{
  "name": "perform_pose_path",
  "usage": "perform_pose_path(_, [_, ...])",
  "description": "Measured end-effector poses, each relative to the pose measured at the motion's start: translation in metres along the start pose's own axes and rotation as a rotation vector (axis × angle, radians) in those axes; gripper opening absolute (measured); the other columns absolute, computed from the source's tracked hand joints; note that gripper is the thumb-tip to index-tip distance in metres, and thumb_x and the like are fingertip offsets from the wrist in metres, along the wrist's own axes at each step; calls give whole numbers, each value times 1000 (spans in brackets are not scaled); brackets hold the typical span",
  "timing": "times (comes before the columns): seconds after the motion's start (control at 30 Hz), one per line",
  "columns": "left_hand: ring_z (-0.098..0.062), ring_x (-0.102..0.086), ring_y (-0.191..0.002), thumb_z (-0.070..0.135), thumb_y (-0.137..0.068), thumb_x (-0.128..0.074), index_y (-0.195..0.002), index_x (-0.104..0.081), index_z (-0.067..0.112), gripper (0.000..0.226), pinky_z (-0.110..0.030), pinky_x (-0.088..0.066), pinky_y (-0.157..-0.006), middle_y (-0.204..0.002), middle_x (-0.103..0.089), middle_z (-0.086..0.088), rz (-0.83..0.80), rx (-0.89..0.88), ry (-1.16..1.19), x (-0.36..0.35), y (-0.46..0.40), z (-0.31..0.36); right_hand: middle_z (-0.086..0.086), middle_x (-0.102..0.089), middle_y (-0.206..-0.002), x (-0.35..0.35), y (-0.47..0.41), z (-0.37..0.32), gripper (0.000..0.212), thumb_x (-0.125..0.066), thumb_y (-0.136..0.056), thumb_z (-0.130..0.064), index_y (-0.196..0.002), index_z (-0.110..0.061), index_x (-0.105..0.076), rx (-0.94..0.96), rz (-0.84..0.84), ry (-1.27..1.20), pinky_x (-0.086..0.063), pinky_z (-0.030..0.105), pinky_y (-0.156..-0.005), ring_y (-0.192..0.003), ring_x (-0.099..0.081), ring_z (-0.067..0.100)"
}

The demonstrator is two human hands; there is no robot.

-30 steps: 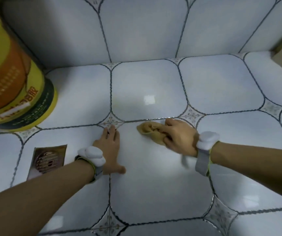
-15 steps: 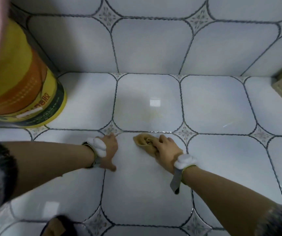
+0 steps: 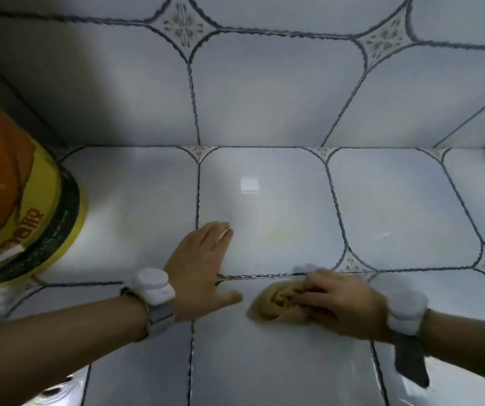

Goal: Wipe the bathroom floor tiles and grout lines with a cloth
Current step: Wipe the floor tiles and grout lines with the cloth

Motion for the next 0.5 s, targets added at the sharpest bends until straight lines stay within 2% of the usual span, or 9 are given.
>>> perform_pose_path(0.03, [-17, 3, -147, 82, -67, -40, -151, 2, 14, 116, -29, 3, -117, -160, 3, 2, -50, 37, -28, -3, 3, -14, 1, -59, -103, 9, -18, 27, 25, -62, -89, -25, -112, -22, -69, -35, 46, -20, -52, 30, -74, -91, -57, 20])
perform_pose_path(0.13, [-20, 9, -147, 79, -68, -51, -150, 11, 9, 125, -39, -3, -121, -160, 14, -4, -206, 184, -78, 1, 11, -48, 8, -57, -98, 38, -91, 120, 23, -61, -87, -17, -109, -15, -67, -447, 264, 23, -47, 37, -76, -87, -59, 33])
perform_pose_path(0.2, [-20, 10, -147, 80, -67, -53, -149, 13, 8, 128, -40, -4, -121, -159, 16, -4, -200, 297, -52, 7, 11, -58, 14, -58, -98, 44, -130, 160, 18, -59, -87, -19, -102, -13, -67, -710, 345, 36, -39, 35, -72, -88, -58, 39])
perform_pose_path(0.27, [-20, 9, -147, 81, -68, -52, -149, 13, 8, 128, -37, -2, -121, -159, 16, -4, -187, 362, -20, 7, 14, -65, 17, -57, -93, 41, -148, 163, 16, -58, -86, -19, -96, -11, -67, -775, 397, 46, -32, 32, -68, -84, -57, 40])
perform_pose_path(0.33, [-19, 9, -147, 82, -69, -50, -150, 13, 9, 126, -31, 1, -120, -159, 16, -4, -190, 350, 6, 9, 20, -64, 13, -54, -87, 40, -138, 142, 15, -55, -84, -19, -91, -10, -64, -645, 384, 62, -29, 30, -65, -78, -55, 37])
perform_pose_path(0.4, [-16, 7, -147, 82, -69, -50, -150, 11, 11, 124, -27, 2, -117, -160, 14, -1, -170, 344, 29, 11, 26, -63, 5, -52, -87, 29, -113, 98, 17, -57, -82, -18, -97, -14, -65, -392, 342, -13, -36, 30, -61, -74, -54, 29])
perform_pose_path(0.47, [-14, 5, -147, 80, -69, -52, -151, 8, 12, 123, -25, 1, -117, -160, 11, 1, -119, 340, 13, 18, 25, -63, 3, -56, -93, 9, -83, 37, 23, -60, -85, -20, -106, -17, -69, -180, 222, -135, -46, 31, -69, -80, -53, 22])
perform_pose_path(0.5, [-13, 5, -147, 79, -69, -54, -151, 7, 12, 122, -25, 1, -117, -160, 11, 1, -109, 335, 2, 22, 22, -63, 2, -57, -96, 0, -71, 7, 24, -59, -88, -23, -109, -18, -71, -89, 171, -160, -45, 28, -74, -84, -52, 19])
Point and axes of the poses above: each hand's wrist, its own y-axis away from the middle knuckle, its own x-axis out of the back of the hand, z = x × y, the point moved 5 cm from there along -y, towards the middle knuckle
